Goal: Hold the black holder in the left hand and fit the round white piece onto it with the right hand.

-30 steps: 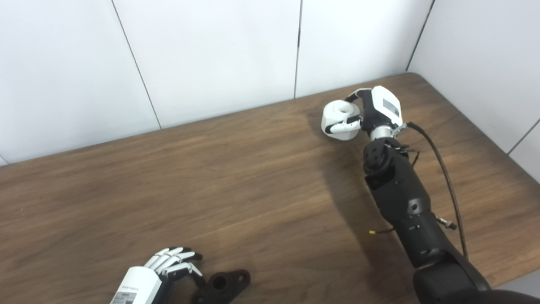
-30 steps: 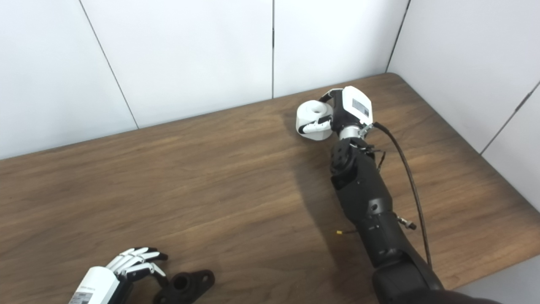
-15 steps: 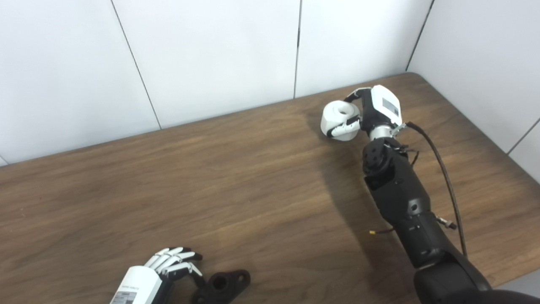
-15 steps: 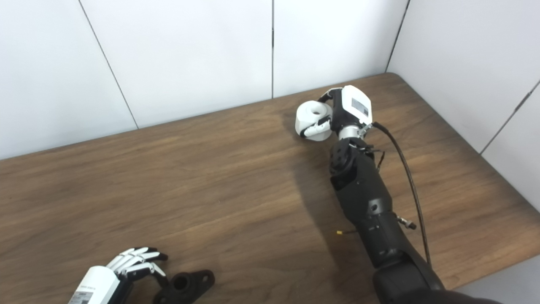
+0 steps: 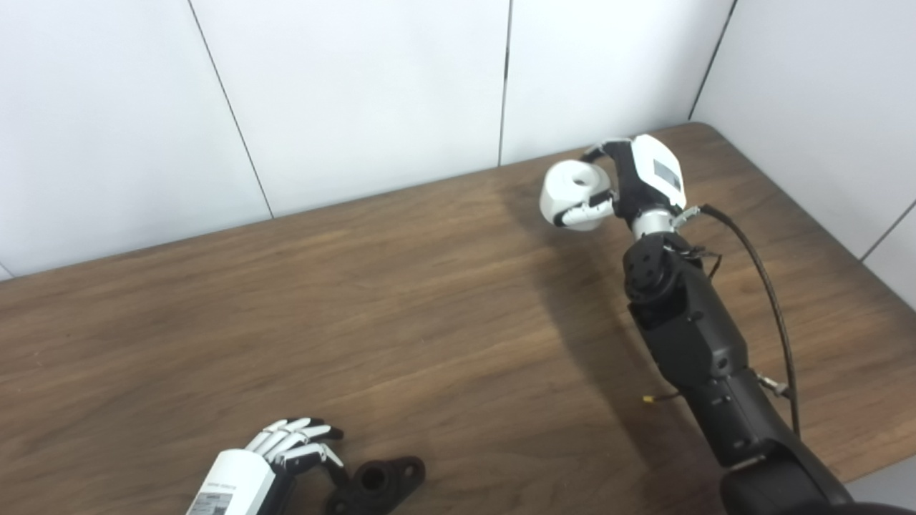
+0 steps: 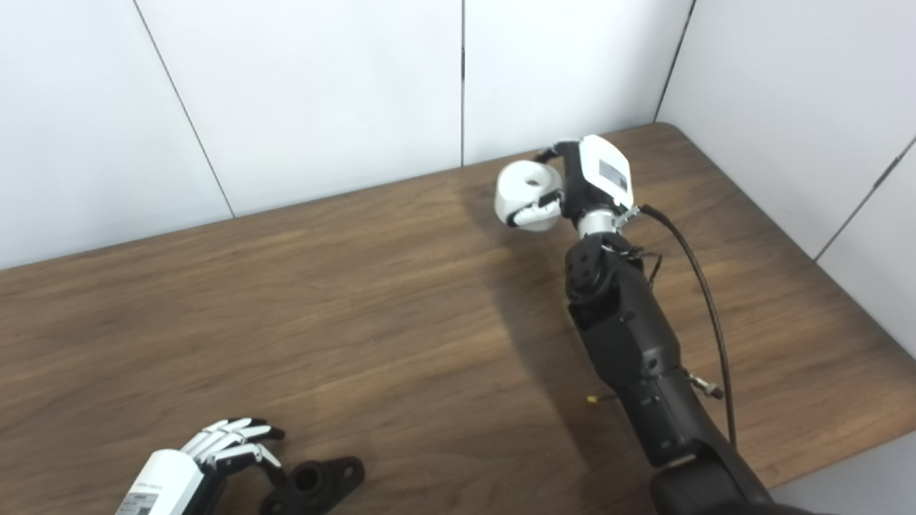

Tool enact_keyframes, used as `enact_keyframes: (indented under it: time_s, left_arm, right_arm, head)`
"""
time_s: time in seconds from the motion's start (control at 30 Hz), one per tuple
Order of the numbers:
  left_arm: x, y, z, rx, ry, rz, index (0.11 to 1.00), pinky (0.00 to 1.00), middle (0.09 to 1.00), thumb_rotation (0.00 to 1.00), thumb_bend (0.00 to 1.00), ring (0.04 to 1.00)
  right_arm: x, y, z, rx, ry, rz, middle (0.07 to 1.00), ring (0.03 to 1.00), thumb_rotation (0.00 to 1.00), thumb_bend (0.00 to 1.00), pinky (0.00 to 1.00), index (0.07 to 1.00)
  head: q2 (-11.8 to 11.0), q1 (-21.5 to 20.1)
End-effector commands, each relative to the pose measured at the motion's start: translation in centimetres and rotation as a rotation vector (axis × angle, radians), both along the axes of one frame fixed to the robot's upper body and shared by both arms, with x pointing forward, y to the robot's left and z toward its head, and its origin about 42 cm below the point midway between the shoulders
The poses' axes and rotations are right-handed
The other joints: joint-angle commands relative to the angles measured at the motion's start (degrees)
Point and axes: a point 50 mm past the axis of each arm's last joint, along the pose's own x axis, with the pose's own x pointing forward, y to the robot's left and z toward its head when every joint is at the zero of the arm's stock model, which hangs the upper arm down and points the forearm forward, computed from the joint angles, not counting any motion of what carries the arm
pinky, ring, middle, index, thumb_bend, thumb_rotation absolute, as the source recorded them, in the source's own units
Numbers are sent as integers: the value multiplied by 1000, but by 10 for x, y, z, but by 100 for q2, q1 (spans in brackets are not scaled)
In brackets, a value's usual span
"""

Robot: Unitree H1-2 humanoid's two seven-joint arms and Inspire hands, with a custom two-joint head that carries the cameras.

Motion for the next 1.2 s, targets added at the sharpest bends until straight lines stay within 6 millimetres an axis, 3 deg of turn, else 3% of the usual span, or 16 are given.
enact_keyframes:
  time_s: [0.0, 0.37, 0.8, 1.17]
  left_arm:
    - [-8, 5, -16, 82, 106, 34, 485, 837, 772, 44, 519, 832]
    - [-8, -9, -18, 82, 101, 30, 485, 854, 779, 45, 520, 849]
    - [-5, -26, -16, 98, 97, 36, 486, 875, 786, 47, 521, 867]
    - [-1, -36, -14, 114, 103, 34, 487, 901, 794, 49, 521, 882]
  right_arm:
    - [-4, -1, 34, -39, -54, 31, 780, 821, 134, 525, 717, 481]
    - [-71, 20, 72, -124, 40, 217, 780, 877, 138, 525, 839, 482]
    - [-134, 60, 71, -126, 95, 424, 773, 837, 138, 525, 842, 481]
    - [-164, 99, 70, -66, 109, 579, 791, 884, 135, 524, 852, 482]
  head:
    - [51, 82]
    - [386, 774]
    - [725, 1244]
    - [839, 1482]
